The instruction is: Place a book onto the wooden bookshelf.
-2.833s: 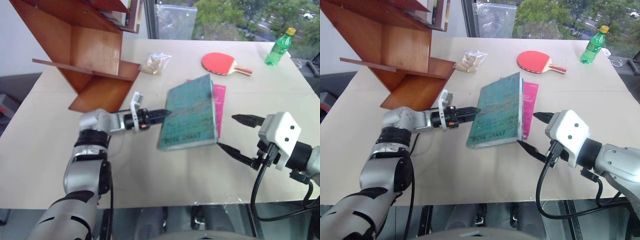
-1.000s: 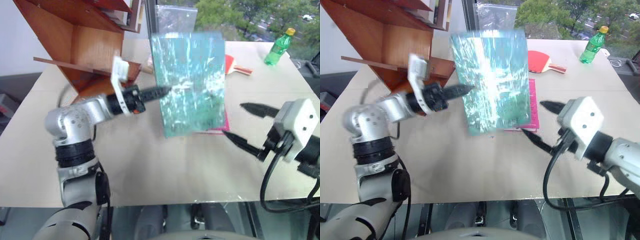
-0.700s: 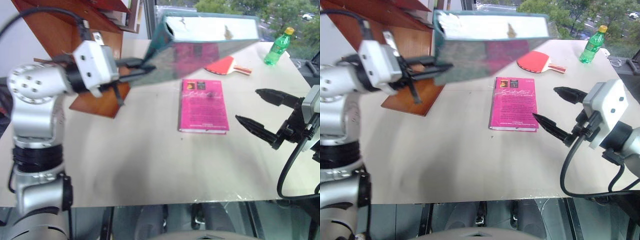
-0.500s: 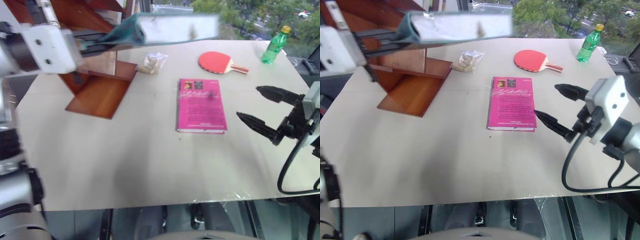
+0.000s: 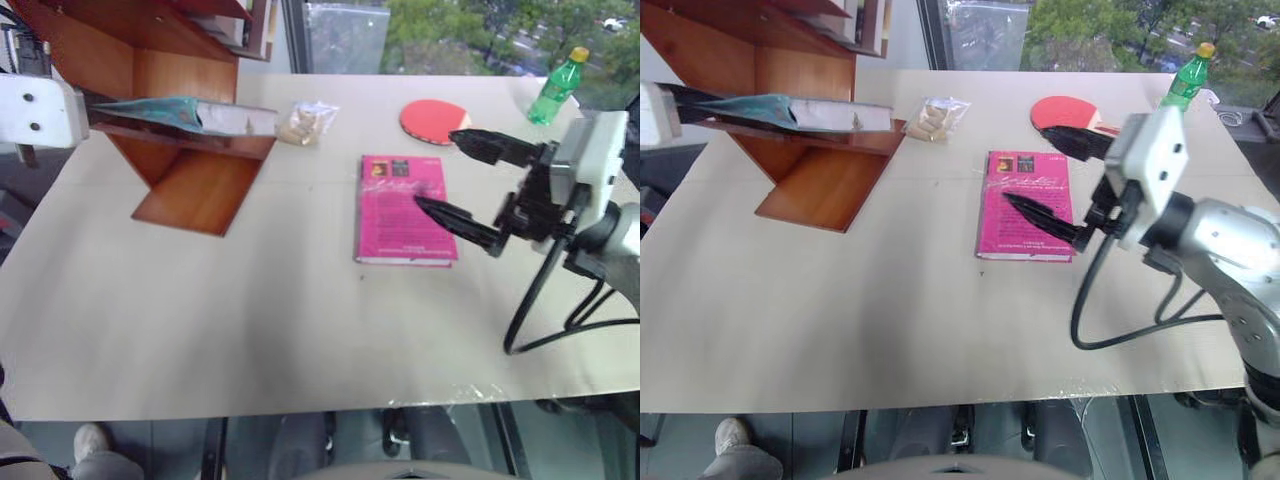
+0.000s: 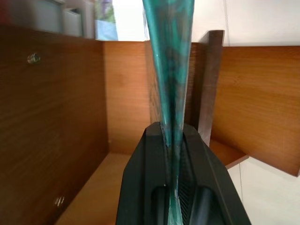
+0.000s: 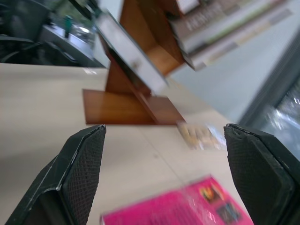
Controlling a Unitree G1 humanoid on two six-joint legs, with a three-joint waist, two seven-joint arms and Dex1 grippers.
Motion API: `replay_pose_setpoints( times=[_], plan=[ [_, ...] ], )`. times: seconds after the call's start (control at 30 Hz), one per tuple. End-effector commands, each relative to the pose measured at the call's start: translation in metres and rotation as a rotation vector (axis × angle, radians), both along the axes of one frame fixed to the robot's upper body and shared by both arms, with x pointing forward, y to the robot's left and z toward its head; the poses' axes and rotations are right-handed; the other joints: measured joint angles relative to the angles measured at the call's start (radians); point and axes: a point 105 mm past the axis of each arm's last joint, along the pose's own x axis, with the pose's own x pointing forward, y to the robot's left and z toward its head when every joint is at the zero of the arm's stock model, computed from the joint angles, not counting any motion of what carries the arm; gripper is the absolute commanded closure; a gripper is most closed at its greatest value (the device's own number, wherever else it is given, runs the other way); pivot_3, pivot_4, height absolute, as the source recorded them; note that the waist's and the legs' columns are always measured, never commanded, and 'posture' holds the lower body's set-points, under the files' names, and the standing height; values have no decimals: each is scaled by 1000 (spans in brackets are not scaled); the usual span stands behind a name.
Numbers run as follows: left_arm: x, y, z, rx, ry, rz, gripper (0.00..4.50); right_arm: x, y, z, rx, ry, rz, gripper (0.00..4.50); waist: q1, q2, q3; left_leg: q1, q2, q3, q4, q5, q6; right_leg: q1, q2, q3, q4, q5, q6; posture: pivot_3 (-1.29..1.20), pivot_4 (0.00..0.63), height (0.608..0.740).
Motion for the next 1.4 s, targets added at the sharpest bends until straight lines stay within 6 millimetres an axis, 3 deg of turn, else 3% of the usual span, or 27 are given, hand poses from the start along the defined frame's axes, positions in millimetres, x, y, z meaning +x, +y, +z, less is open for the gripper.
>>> replay_pose_setpoints(
  times=[0.03,0.2,0.33,0.47,0.57,0.73,0.87,1.03,1.1,1.13,1.23,1.3,1.4],
  plan=[
    [7,12,-7,-13,16,43,4468,-1,6,4,-8,-50,12,400,1,0,0,1,0,0,0,0,0,0,0,0,1,0,0,0,150,740],
    [7,21,-6,-86,16,58,2471,4,10,2,-37,-79,26,400,-5,0,0,2,1,1,2,0,0,0,0,1,5,-2,3,0,150,740],
    [-13,32,6,-192,0,50,578,6,8,-1,-41,-71,45,400,-9,-1,0,0,1,3,2,0,0,-3,0,3,4,0,0,0,150,740],
    [-42,30,22,-426,21,-31,578,12,5,-5,-45,-48,60,400,-15,-1,0,-3,1,6,2,-1,1,-6,-1,5,3,0,0,0,150,740],
    [-69,20,26,-638,139,-52,578,17,1,-7,-46,-27,73,400,-27,-1,1,-4,1,5,1,-1,2,-7,-2,4,2,0,1,0,150,740],
    [-105,-3,7,-910,296,-39,578,23,-3,-11,-62,8,99,400,-31,0,1,-2,1,5,1,-1,1,-6,-3,5,3,-1,2,0,150,740],
    [-124,-42,-24,-1119,468,-113,1815,24,-6,-23,-103,50,87,400,-27,1,1,1,1,4,1,0,0,-3,-3,8,5,-3,4,0,150,740],
    [-104,-88,-90,-1268,494,-103,3832,21,-18,-52,-178,122,-23,400,-12,1,0,6,1,0,2,1,-1,4,-8,6,4,0,0,0,150,740],
    [-90,-103,-119,-1333,493,-71,3832,20,-28,-69,-216,100,-114,400,-4,0,-2,6,1,0,2,1,-2,4,-7,6,4,0,0,0,150,740],
    [-82,-113,-134,-1373,503,-60,3682,16,-37,-83,-239,147,-155,400,1,0,-2,6,0,0,2,1,-2,5,-7,6,5,0,0,0,150,740],
    [-70,-130,-158,-1447,518,-49,2457,10,-60,-107,-266,256,-267,400,10,-1,-3,6,-1,0,3,1,-2,6,-5,5,4,0,0,0,150,740],
    [-68,-128,-171,-1445,528,-16,1424,6,-79,-118,-275,322,-343,0,0,-1,-3,6,-1,0,3,1,-2,6,-5,5,4,0,0,0,150,740],
    [-70,-114,-176,-1402,510,23,287,-7,-103,-128,-290,376,-435,0,-3,0,-4,8,1,1,2,1,-2,6,-5,7,5,0,0,0,150,740]
  ],
)
